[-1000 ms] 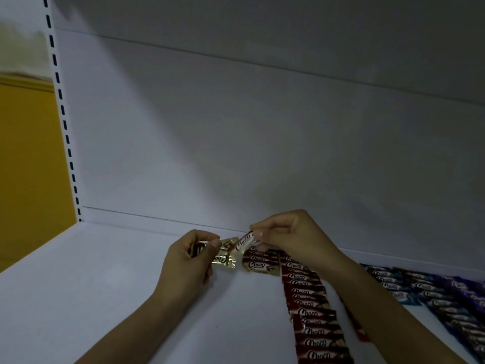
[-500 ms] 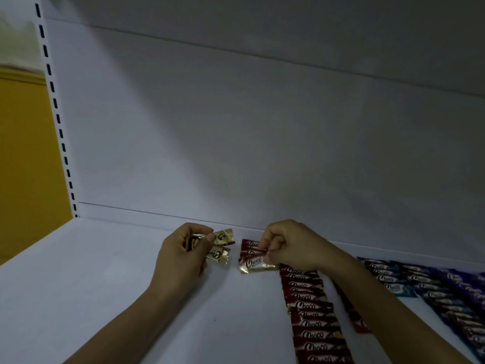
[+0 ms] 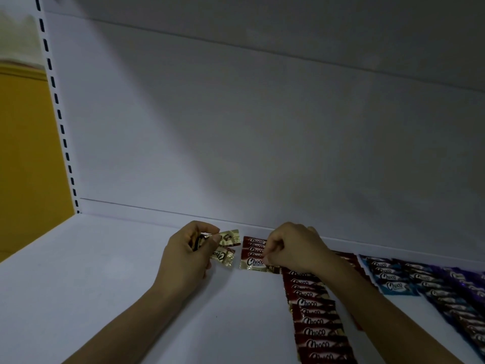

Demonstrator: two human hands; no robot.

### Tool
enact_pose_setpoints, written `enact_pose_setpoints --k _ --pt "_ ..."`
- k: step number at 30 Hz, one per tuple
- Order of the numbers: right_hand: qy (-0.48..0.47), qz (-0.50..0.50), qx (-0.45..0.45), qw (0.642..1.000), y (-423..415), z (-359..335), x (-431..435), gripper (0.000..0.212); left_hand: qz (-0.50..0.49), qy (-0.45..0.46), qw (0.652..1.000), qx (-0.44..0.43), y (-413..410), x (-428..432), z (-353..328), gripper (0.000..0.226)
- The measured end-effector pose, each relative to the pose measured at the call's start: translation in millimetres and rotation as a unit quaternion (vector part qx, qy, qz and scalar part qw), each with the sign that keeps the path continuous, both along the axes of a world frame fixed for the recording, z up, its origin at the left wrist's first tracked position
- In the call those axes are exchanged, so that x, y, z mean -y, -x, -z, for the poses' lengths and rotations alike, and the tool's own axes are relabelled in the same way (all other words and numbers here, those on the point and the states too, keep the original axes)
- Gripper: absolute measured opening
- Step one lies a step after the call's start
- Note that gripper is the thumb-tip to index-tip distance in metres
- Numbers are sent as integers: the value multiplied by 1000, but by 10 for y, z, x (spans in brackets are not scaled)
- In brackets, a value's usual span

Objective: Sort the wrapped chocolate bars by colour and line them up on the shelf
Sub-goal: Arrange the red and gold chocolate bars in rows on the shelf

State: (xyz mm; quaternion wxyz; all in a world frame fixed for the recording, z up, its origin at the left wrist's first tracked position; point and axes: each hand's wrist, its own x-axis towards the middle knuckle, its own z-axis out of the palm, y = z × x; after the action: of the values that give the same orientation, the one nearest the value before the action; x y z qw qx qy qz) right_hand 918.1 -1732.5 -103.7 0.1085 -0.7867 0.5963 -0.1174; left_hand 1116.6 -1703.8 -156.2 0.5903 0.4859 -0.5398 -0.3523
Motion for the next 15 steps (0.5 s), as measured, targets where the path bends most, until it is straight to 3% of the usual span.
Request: enact_pose_setpoints --k 6,11,15 --pt "12 -2 -13 1000 11 6 -13 9 25 -11 999 -29 23 -35 -34 23" --pt "-60 -52 255 964 -109 -148 -68 18 44 -1 999 -24 44 -62 -60 32" --pt "-106 -97 305 942 -177 -170 -144 13 58 5 998 -21 47 -72 -77 34"
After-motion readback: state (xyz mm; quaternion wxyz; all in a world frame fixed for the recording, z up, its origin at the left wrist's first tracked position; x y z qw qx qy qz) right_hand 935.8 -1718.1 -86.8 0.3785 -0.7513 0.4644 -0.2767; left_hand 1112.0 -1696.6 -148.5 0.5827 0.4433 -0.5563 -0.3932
